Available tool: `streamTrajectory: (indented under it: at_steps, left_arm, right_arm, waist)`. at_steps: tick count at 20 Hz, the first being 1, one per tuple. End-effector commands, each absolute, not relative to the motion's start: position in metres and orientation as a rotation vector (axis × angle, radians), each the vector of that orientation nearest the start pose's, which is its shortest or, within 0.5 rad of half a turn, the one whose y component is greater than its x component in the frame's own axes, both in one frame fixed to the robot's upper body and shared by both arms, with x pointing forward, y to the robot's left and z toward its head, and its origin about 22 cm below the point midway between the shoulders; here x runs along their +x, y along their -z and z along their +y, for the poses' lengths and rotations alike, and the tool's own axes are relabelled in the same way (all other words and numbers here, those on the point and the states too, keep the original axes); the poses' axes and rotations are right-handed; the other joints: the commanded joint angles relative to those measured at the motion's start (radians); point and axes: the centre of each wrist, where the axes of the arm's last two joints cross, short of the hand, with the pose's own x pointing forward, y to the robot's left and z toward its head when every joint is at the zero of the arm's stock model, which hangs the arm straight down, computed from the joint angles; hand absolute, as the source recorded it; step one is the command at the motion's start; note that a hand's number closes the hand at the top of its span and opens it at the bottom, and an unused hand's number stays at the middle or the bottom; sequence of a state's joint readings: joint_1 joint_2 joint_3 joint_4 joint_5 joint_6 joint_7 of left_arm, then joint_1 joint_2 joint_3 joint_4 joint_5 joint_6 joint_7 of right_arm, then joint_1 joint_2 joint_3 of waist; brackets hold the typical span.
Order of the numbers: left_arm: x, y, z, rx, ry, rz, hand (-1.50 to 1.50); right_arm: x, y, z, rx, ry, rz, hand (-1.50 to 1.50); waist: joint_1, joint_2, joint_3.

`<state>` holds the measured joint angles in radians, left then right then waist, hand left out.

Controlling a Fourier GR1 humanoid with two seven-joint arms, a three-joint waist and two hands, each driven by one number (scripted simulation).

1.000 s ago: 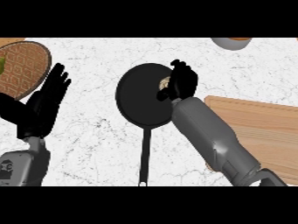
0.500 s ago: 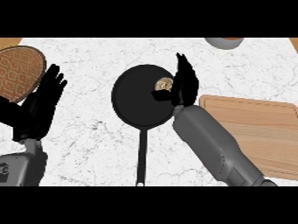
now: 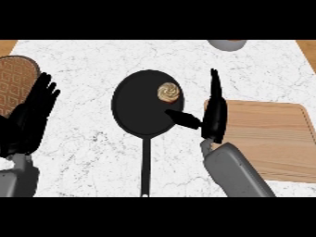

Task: Pick the cupcake from the cutting board and place it in the pan

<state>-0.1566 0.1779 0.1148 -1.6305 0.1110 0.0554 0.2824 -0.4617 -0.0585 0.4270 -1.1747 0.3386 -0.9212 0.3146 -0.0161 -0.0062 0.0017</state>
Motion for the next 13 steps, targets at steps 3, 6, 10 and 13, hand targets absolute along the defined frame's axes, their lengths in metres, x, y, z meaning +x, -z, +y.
streamTrajectory:
  at_steps: [3,6,10,13]
  left_arm:
    - [0.264,-0.052,0.276,0.101,-0.063,-1.495,0.00]
    - [0.287,-0.080,0.275,0.100,-0.041,-1.510,0.00]
    - [0.287,-0.075,0.271,0.101,-0.043,-1.518,0.00]
    - [0.283,-0.066,0.270,0.104,-0.033,-1.522,0.00]
  right_arm:
    - [0.241,-0.013,-0.151,-0.468,0.028,-1.669,-1.50]
    - [0.215,-0.017,-0.168,-0.495,0.018,-1.686,-1.50]
    - [0.180,0.004,-0.160,-0.532,0.028,-1.694,-1.50]
    - [0.187,-0.012,-0.180,-0.544,0.002,-1.652,-1.50]
  waist:
    - [-0.006,0.001,0.000]
    - [0.001,0.003,-0.001]
    - [0.009,0.005,-0.001]
    - [0.012,0.005,-0.002]
